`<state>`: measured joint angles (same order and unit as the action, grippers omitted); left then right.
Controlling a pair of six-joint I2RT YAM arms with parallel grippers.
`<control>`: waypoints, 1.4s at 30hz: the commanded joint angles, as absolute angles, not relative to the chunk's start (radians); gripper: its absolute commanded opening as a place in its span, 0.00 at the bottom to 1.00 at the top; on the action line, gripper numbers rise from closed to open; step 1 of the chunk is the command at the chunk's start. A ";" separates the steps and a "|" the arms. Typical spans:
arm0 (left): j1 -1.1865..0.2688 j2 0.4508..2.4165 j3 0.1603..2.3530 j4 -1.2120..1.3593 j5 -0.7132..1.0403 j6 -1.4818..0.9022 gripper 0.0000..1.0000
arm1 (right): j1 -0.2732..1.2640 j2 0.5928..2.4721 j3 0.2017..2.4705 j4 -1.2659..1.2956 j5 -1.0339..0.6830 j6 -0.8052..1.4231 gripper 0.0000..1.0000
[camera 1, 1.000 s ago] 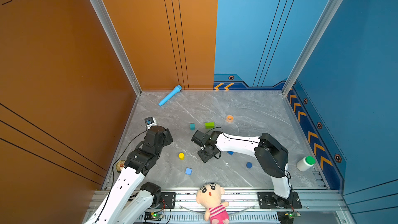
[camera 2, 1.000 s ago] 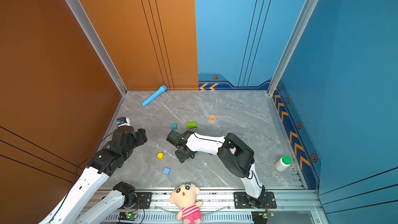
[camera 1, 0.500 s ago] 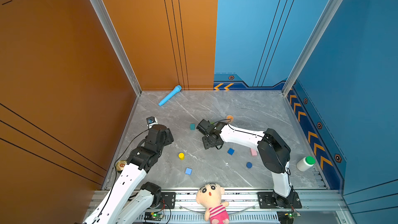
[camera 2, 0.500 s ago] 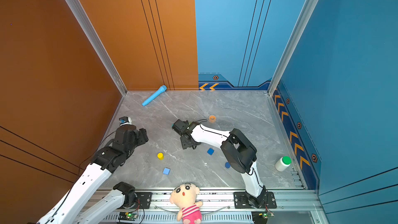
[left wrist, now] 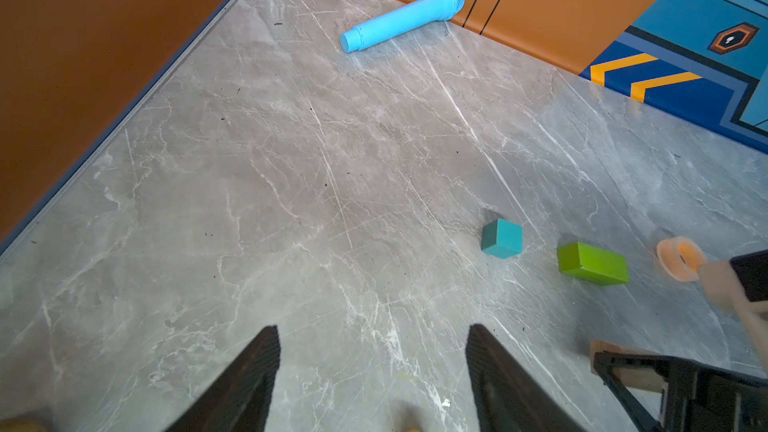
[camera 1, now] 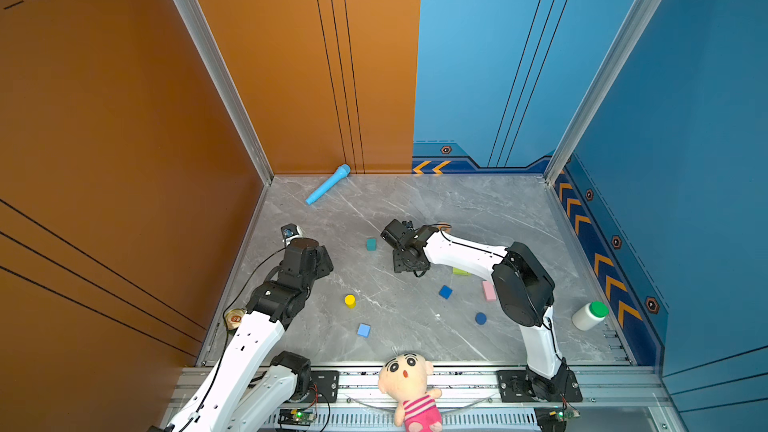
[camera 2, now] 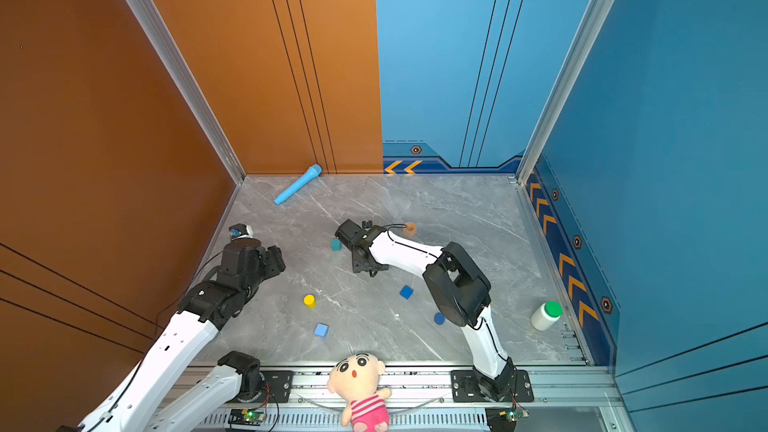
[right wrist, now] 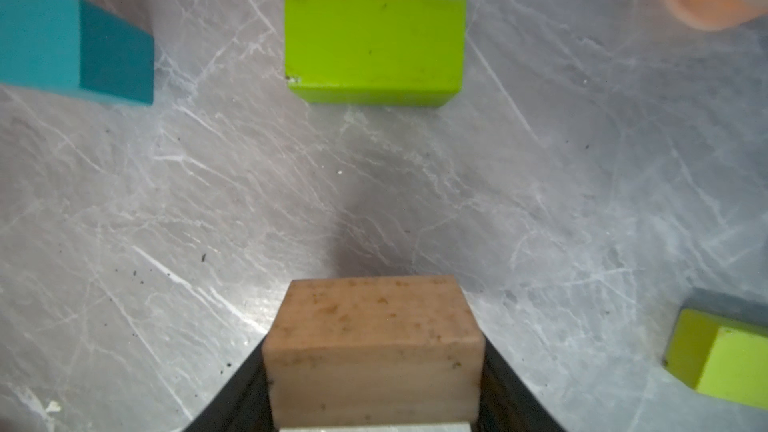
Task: Build the wood block tower
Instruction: 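Lift the tan block with the right gripper toward the green block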
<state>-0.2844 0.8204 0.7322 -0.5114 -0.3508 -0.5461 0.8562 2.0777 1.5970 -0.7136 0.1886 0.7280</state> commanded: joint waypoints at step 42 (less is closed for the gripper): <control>-0.206 0.844 0.697 -0.456 -0.278 -0.526 0.73 | 0.802 2.278 1.827 -0.764 0.269 0.799 0.69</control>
